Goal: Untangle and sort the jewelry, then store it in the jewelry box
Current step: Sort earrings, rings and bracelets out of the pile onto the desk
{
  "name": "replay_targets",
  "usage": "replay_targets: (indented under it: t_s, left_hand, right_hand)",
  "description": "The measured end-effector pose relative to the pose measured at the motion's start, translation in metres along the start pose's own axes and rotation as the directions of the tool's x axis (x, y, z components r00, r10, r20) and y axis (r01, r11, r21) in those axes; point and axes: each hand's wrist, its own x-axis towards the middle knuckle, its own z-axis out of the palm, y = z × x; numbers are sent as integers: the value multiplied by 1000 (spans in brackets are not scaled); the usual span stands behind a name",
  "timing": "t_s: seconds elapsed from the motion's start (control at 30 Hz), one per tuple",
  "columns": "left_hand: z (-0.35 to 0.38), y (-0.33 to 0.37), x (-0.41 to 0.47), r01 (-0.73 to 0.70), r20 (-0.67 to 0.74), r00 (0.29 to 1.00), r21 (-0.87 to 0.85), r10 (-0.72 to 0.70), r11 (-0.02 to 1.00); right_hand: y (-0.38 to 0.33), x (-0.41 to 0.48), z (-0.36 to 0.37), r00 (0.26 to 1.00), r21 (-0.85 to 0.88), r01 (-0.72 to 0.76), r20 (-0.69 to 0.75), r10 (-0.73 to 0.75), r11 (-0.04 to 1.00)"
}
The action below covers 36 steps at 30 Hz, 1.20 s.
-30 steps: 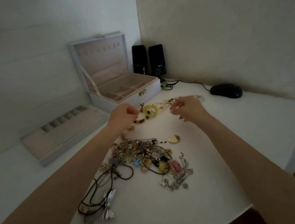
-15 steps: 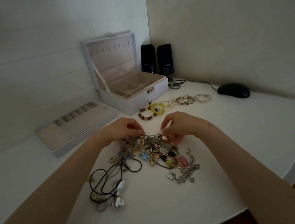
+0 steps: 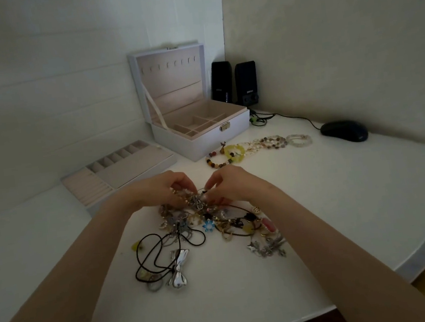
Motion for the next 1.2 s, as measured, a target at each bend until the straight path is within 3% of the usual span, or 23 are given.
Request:
replay_targets:
  t_s: [0.13, 0.23, 0.37, 0.43, 0.53, 0.73, 0.83, 1.2]
  left_hand:
    - [-1, -9, -6, 3, -17, 1000, -101, -5, 995]
    - [3, -13, -7, -47, -126, 992, -137, 30, 989]
    - [4, -10, -12, -71, -192, 980, -58, 59, 996]
    - [2, -9, -16, -40, -136, 990, -35, 35, 999]
    - [0, -13, -19, 18, -141, 990, 5, -17, 1000]
    - [-5, -22, -14, 120, -427, 899, 33, -95, 992]
    - [-5, -26, -12, 172, -427, 893, 23, -146, 985]
    - [-6, -23, -18, 159, -402, 901, -49, -165, 986]
  right_hand:
    - [-6, -4, -1, 998, 124, 55, 29, -59, 991]
    - [-6, -18, -24, 993, -105, 93, -61, -100, 990]
    - [3, -50, -64, 971, -343, -118, 156, 180, 932]
    - [10, -66, -74, 910, -362, -220, 257, 324, 906]
    - [18, -83, -72, 862, -359, -295, 300, 408, 886]
    - [18, -79, -53, 885, -362, -253, 289, 366, 897]
    - [13, -69, -46, 890, -343, -232, 303, 341, 910]
    - [-14, -31, -7, 943, -193, -103, 293, 158, 976]
